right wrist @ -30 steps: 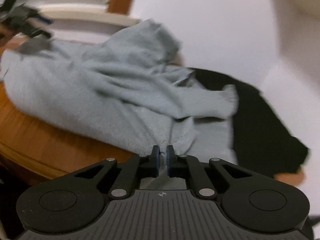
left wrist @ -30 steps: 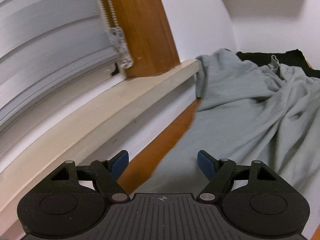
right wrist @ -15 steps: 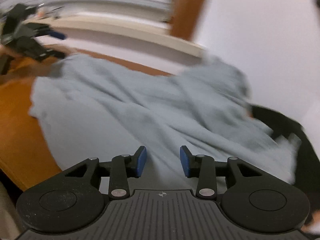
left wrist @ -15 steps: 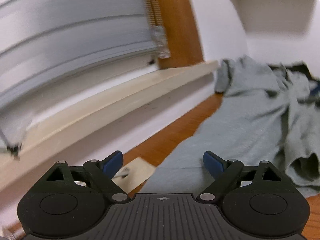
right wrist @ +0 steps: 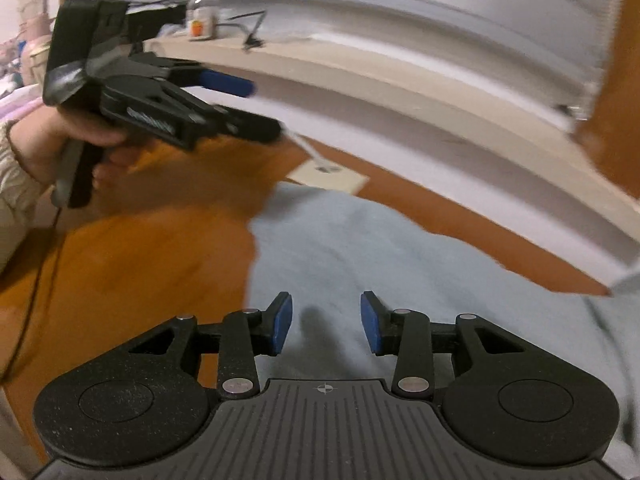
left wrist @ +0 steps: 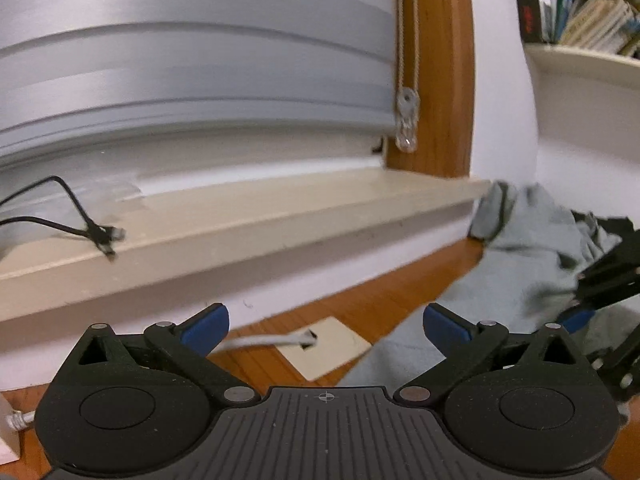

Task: Fold clothes

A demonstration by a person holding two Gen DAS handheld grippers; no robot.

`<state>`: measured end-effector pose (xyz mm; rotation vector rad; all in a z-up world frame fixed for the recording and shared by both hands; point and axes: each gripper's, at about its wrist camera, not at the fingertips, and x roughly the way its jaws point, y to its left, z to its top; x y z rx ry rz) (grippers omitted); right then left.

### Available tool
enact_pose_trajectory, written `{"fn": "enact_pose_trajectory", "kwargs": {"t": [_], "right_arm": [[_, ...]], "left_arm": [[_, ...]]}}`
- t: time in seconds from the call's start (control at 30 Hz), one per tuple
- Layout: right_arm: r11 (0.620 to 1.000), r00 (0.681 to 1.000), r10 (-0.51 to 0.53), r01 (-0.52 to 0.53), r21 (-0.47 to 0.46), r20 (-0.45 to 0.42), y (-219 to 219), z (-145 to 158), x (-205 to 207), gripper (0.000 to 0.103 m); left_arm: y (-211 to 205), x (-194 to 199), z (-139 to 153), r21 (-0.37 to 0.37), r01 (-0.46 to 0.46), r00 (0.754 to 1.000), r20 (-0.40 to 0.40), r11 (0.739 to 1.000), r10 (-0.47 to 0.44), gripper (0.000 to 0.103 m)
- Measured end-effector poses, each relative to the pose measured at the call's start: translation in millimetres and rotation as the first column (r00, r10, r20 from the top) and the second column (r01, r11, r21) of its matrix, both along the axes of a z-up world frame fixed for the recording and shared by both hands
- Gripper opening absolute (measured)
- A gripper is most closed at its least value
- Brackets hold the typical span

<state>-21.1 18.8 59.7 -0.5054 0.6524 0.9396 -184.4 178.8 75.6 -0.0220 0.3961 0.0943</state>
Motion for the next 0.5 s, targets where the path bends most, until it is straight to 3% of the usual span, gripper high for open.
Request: {"fn": "enact_pose_trajectory", "kwargs": {"t": [0.3,0.33,0.4,0.5], "right_arm": [[0.998,0.998,0.052,-0.053,-0.03,-0.048,26,-11,-1,0.04],[0.998,0.997,0.057,-0.058,-0.028,-0.052,23,-11,0,0.036],[0.997,0.996,0.071,-0.072,-0.04,-0.046,18,-9,1,0.01],[0.996,0.997,0.059,-0.056,-0.062,0.052,15,-1,1,0.006]], "left_arm": [[-4,-4,-7,0.003,0.012,1.0,-0.024,1.0,-0.012,0.103],[-4,-4,-7,0.004,0.015,1.0,-0.025,1.0,-0.014,0.103],[-5,-4,-7,0.005,0.019,0.999,-0.027,1.0,-0.019,0.103],[-6,-4,-7,0.005,0.023,0.999,-0.032,1.0,-0.023,0.103]]}}
